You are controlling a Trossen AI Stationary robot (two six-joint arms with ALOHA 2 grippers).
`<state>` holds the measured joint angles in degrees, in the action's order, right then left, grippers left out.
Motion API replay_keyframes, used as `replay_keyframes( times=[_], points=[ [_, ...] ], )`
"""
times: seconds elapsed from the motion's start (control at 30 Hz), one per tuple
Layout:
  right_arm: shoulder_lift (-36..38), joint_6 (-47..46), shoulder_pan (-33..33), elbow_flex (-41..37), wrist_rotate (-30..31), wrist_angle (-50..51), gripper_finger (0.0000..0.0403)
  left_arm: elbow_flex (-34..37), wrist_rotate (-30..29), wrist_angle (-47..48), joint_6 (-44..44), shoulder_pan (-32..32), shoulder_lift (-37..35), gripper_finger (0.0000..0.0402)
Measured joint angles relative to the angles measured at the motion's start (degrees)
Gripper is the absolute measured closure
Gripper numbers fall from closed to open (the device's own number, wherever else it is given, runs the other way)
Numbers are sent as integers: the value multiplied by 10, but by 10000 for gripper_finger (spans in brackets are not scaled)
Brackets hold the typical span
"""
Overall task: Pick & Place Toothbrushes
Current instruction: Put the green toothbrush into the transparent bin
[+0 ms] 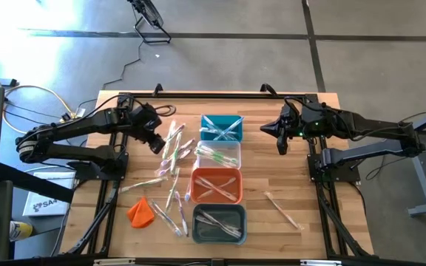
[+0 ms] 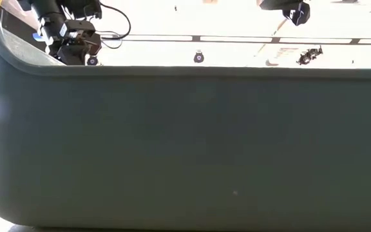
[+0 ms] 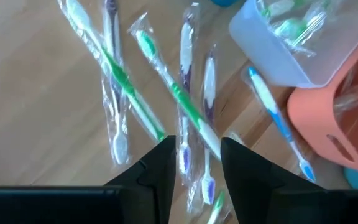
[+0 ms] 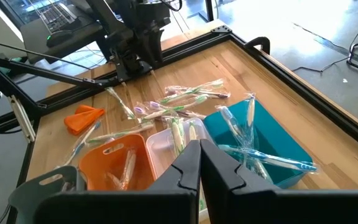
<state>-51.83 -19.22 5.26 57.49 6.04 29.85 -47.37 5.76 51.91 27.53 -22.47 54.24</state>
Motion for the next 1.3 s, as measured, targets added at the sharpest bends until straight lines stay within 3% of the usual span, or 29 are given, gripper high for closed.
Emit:
replay_keyframes(
  times=[0.43, 0.83, 1.07, 1.3],
  points=[
    [0, 0, 0, 0, 0, 0, 401, 1, -3, 9, 34, 0, 0, 277],
    [0, 0, 0, 0, 0, 0, 401, 125, -1, -161, 151, 0, 0, 277],
    [0, -3, 0, 0, 7, 0, 401, 163, -36, -184, 196, 0, 15, 277],
    [0, -4, 0, 0, 20, 0, 401, 196, -24, -256, 237, 0, 43, 277]
  ],
)
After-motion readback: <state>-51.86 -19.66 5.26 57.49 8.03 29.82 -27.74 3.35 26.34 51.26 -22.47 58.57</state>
